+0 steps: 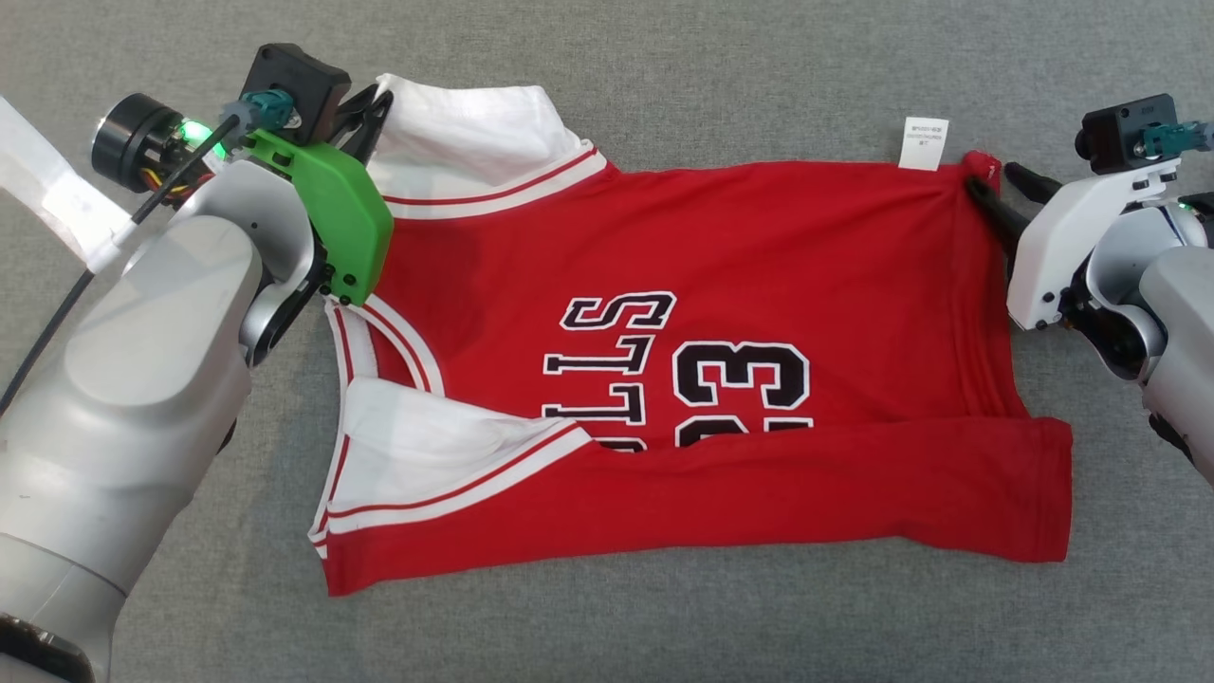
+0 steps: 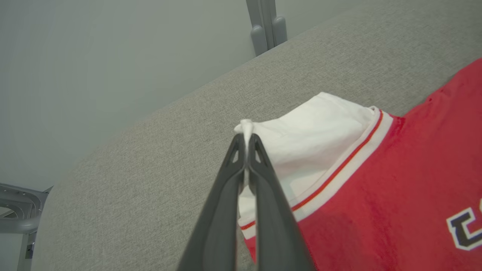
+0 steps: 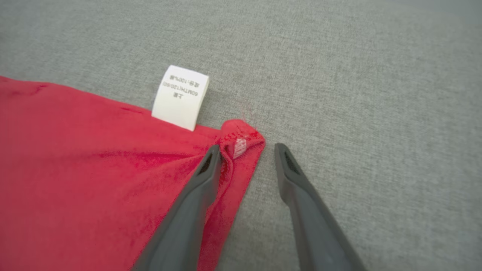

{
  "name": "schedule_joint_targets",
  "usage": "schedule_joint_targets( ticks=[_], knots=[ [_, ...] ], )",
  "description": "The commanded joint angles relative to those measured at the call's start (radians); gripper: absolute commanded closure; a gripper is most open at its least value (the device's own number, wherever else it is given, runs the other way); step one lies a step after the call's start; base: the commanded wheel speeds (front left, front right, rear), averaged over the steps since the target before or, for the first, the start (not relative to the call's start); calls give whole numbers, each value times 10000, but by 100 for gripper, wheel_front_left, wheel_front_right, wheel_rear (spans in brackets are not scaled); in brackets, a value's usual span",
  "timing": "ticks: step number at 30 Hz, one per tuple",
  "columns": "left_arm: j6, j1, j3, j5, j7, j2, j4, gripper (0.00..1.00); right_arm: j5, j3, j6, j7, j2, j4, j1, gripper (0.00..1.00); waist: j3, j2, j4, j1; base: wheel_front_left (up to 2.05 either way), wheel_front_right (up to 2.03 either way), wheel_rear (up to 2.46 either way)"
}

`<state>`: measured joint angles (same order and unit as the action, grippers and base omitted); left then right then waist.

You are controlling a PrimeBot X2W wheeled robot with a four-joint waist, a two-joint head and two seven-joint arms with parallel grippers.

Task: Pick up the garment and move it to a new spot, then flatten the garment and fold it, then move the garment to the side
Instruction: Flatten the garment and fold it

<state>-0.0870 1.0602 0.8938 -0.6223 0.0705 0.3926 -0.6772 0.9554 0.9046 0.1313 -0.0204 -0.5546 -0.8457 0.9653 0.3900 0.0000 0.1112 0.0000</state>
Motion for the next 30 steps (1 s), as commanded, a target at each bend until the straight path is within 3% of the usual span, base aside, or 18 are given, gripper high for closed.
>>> schedule_joint_targets(
  ticks=[1,7,13,21,30],
  knots=[
    [89,-79,-68,-77,-8,99,-48,100,73,140,-12,58,-108,-25,118,100,27,0,-34,0,0,0,0],
    [473,245,-293,-90,-214,121,-448,100,166,518,-14,456,-265,-205,678,100,157,0,-169,0,0,0,0],
    [570,858,-394,-12,-474,-72,-1141,100,-57,932,-16,1003,-457,-499,1427,100,374,0,-281,0,0,0,0],
    [840,1785,-507,236,-1624,-575,-2408,100,-372,1268,-16,2213,-248,-1275,2302,100,460,0,-461,0,0,0,0],
    [296,1283,-195,286,-2316,-777,-3438,100,-208,1795,-14,2802,-197,-994,1659,100,-141,0,-575,0,0,0,0]
  ],
)
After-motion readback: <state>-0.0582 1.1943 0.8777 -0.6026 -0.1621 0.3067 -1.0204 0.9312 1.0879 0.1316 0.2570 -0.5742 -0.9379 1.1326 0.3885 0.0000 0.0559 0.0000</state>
